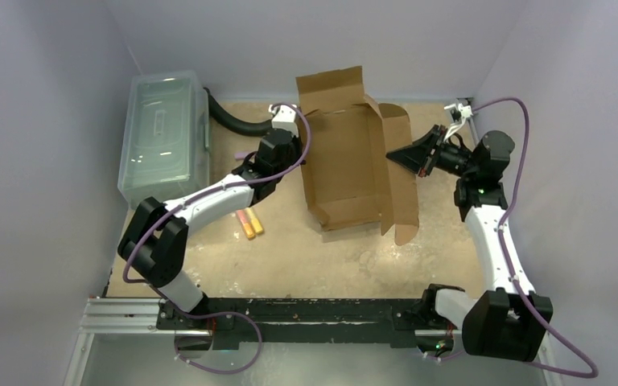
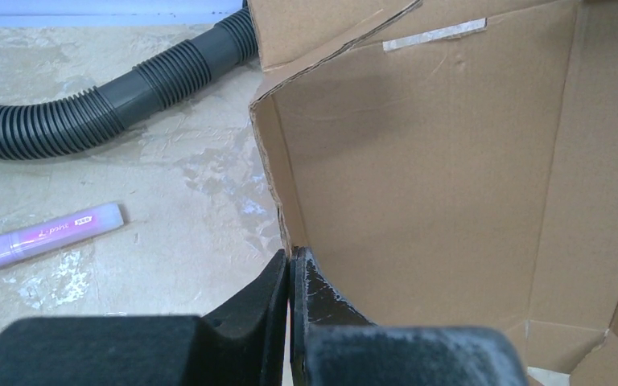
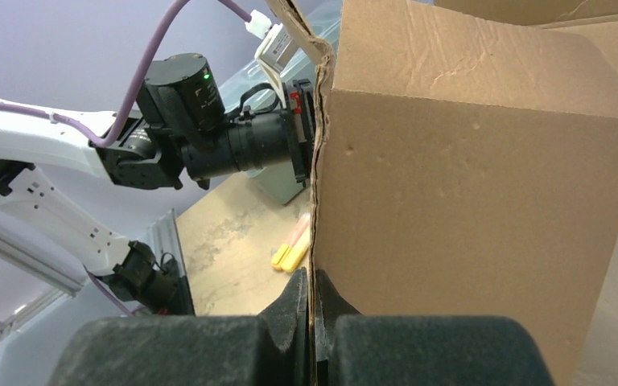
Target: Fold the paper box
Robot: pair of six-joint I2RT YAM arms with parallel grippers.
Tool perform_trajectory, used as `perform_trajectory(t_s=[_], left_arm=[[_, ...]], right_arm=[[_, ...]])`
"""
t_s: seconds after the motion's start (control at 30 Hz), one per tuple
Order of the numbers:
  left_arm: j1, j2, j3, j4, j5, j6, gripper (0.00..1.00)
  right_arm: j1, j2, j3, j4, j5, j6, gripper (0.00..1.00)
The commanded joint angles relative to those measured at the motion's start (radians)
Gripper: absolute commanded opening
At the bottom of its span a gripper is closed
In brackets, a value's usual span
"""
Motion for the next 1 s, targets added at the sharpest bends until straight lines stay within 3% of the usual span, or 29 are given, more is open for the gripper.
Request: perform_trajectory(t_s=[0.0, 0.53, 0.73, 0.97], left_arm=[[0.003, -0.052, -0.019, 0.046, 0.031, -0.029, 0.00], [-0.007, -0.096, -0.006, -0.015, 0.122, -0.084, 0.03], [-0.007, -0.160, -0.053, -0.012, 0.150, -0.116, 0.13], [0.008, -0.229, -0.088, -0.046, 0.251, -0.123, 0.37]], right_arm=[[-0.002, -0.068, -0.020, 0.021, 0.012, -0.086, 0.00], [-0.002, -0.116, -0.058, 0.035, -0.006, -0.135, 0.00], [-0.001, -0.133, -0.068, 0.011, -0.015, -0.177, 0.00], [-0.002, -0.174, -0.041, -0.129, 0.010, -0.327, 0.00]])
